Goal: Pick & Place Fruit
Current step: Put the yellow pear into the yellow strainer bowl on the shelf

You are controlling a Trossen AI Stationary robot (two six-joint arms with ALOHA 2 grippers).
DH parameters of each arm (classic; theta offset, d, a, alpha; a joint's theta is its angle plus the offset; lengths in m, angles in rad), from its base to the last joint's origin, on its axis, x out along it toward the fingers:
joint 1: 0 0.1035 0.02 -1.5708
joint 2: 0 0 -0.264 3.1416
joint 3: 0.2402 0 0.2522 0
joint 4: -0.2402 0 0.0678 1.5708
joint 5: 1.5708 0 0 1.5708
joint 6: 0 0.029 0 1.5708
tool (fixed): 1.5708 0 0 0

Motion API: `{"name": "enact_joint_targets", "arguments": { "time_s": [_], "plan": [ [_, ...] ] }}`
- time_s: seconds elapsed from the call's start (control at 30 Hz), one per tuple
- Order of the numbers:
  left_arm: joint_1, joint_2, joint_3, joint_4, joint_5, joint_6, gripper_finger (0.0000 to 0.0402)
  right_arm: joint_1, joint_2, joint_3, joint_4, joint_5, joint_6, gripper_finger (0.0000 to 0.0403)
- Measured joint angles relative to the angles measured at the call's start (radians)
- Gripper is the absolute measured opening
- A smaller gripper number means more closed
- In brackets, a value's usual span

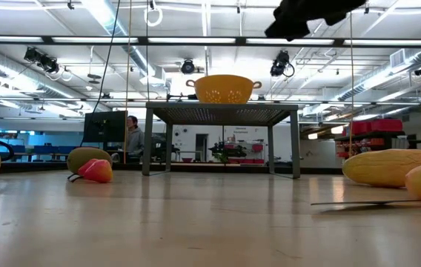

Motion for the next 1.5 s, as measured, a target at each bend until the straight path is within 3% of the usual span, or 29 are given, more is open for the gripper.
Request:
{"name": "enact_joint_targets", "arguments": {
  "time_s": [0.53, 1.27, 1.5],
  "plan": [
    [0.000, 0.000, 0.000, 0.000, 0.005, -0.023, 0.0240, 0.121, 0.000, 0.000, -0.315, -0.010, 0.000, 0.0242],
    [0.000, 0.000, 0.000, 0.000, 0.027, -0.010, 0.0240, 0.164, 0.166, 0.000, -0.342, -0.050, -0.031, 0.0242],
    [0.000, 0.000, 0.000, 0.000, 0.028, 0.012, 0.0240, 0.169, 0.208, 0.000, -0.385, -0.068, -0.176, 0.0242]
  ]
}}
